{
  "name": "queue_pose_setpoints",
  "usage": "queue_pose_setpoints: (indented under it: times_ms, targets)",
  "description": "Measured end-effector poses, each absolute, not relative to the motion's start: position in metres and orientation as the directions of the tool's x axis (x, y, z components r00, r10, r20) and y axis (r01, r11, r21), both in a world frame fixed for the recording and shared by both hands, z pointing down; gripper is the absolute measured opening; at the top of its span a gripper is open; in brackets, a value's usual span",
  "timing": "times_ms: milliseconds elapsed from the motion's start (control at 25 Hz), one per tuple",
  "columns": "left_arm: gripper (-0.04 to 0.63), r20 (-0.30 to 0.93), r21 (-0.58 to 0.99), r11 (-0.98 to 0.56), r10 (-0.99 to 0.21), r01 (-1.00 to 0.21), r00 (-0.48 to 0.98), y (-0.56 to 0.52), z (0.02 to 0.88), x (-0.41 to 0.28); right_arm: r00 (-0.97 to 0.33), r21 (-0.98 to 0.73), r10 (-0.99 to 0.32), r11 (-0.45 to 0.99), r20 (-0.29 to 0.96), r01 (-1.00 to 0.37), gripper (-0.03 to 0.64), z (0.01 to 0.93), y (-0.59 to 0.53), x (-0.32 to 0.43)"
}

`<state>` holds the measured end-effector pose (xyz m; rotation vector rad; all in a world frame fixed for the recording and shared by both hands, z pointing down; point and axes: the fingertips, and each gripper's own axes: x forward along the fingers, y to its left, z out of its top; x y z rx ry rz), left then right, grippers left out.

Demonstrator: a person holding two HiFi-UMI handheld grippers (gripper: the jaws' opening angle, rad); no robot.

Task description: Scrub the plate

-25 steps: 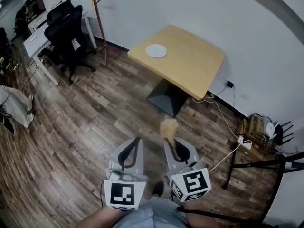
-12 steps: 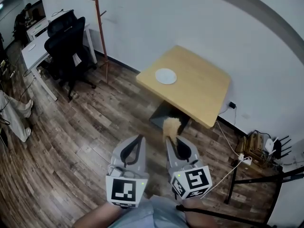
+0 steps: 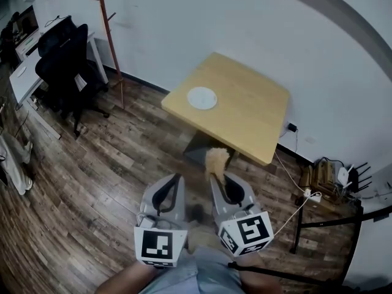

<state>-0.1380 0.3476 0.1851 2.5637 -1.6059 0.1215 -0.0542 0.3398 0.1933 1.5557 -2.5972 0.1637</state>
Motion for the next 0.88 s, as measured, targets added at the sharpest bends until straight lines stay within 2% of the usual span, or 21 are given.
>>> queue_pose_setpoints:
  times_ms: [320,880]
  targets:
    - [0.021,0.184,0.068,-0.437,-0.878,-0.897,0.442,0.281,0.214,-0.131,-0.458,-0.062,-0.868,0.455,0.193,-0.888,0.043,0.224,0.277,-0.046]
    - [0.021,0.276,0.050,-0.470,-0.841,-0.881,0.465,0.122,0.233,-0.080,-0.427,-0.134,-0.871,0.405,0.245,-0.904,0.044,0.249,0.119,0.008]
